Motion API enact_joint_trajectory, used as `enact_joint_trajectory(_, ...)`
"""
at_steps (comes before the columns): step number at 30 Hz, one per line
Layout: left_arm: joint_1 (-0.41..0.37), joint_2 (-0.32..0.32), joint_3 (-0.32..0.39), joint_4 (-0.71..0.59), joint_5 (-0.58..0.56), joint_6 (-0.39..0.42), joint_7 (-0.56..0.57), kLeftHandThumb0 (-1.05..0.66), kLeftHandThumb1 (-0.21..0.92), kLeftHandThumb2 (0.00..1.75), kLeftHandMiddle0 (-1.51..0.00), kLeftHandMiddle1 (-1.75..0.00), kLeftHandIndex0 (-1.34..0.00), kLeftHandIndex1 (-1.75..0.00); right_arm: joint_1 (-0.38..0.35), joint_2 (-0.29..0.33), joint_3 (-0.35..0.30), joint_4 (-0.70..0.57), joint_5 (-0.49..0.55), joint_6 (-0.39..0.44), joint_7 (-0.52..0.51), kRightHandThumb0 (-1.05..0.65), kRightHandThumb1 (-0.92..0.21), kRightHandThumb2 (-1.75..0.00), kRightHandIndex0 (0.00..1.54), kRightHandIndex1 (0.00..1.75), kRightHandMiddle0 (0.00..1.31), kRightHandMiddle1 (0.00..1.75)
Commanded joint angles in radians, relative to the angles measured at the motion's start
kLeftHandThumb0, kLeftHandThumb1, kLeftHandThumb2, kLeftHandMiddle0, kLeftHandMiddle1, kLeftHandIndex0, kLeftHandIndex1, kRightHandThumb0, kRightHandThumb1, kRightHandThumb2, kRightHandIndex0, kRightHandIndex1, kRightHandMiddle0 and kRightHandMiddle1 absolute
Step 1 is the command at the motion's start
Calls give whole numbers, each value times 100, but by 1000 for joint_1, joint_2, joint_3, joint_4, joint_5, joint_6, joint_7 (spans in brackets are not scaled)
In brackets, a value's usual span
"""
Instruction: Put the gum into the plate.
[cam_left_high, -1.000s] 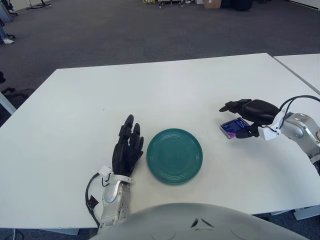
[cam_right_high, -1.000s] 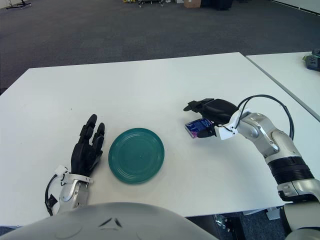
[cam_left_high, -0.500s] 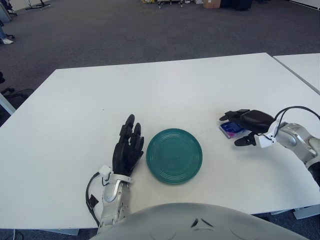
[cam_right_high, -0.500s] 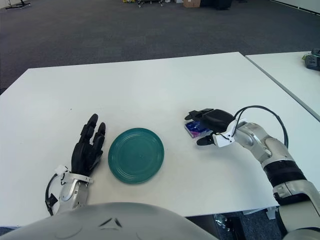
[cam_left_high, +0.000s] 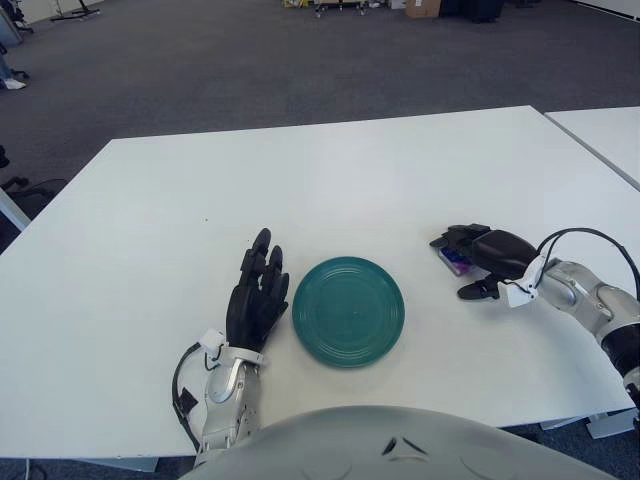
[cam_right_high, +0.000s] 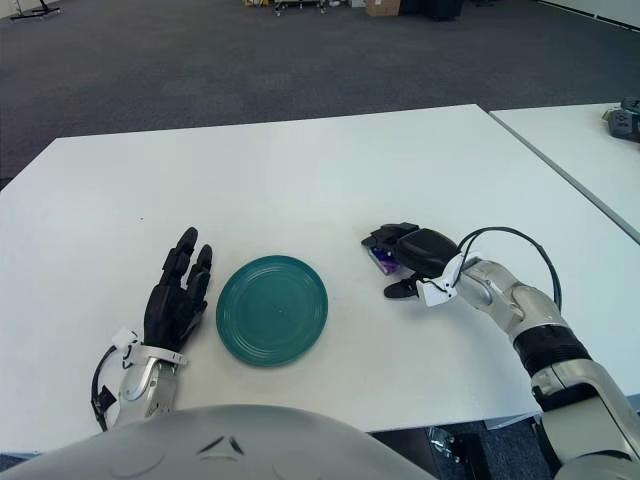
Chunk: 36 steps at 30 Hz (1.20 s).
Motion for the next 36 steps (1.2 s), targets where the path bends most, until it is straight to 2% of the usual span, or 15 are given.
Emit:
enact_joint_trajectory(1,11,-19,12,56,-10,23,8,-86,92,26,0,0,0,-19,-25,32,50,88,-60,3,-49,-88,-92,-66,21,0,0,51)
enact_joint_trajectory(9,14,-26,6,37,-17,40,15,-84,92,24,0,0,0,-20,-84,58,123,198,-114,3,-160,-85,-92,-67,20,0,0,46)
enact_joint_trajectory(18,15,-33,6,20,-55,73,15,-80,92,22,0,0,0,-24,-118,83,194,260,-173,39,-286,-80,-92,-63,24,2,0,53)
enact_joint_trajectory(21,15,-34,5,19,-57,71,18,-79,92,21,0,0,0,-27,-123,90,213,279,-184,48,-333,-78,-92,-62,29,3,0,59)
enact_joint_trajectory(23,15,-35,5,20,-55,68,19,-79,92,20,0,0,0,-30,-128,95,224,295,-191,50,-373,-76,-92,-60,40,7,0,76)
enact_joint_trajectory(26,20,-35,3,13,-58,70,19,-78,92,19,0,0,0,-31,-134,100,239,314,-194,51,-421,-75,-92,-58,50,11,2,92)
enact_joint_trajectory(27,21,-36,2,10,-58,71,20,-78,92,18,-1,0,0,-32,-137,101,244,321,-196,50,-441,-74,-92,-57,54,20,4,106)
enact_joint_trajectory(28,26,-37,0,1,-58,73,22,-78,92,18,-1,0,0,-32,-139,106,251,329,-202,50,-468,-74,-92,-57,53,38,5,116)
enact_joint_trajectory(29,30,-37,-2,-4,-58,74,23,-78,91,17,-1,0,0,-33,-141,109,257,336,-206,50,-488,-73,-92,-56,50,71,7,134)
enact_joint_trajectory(30,32,-37,-3,-8,-58,75,25,-78,91,17,-1,0,0,-33,-144,111,264,342,-209,50,-503,-72,-92,-56,47,94,8,146)
enact_joint_trajectory(31,34,-37,-5,-11,-56,76,26,-78,91,17,-1,0,0,-33,-153,120,273,359,-213,52,-518,-72,-92,-56,46,102,8,151)
enact_joint_trajectory(32,36,-36,-7,-15,-52,76,29,-78,91,16,-1,0,0,-33,-166,136,286,385,-221,56,-540,-71,-92,-55,46,118,10,159)
enact_joint_trajectory(34,38,-34,-9,-21,-47,77,31,-79,92,16,0,0,0,-30,-184,155,304,422,-231,59,-572,-69,-92,-54,47,141,17,167)
enact_joint_trajectory(36,43,-31,-11,-30,-44,82,33,-80,92,16,0,0,0,-27,-192,159,320,438,-240,55,-609,-62,-89,-57,48,155,22,171)
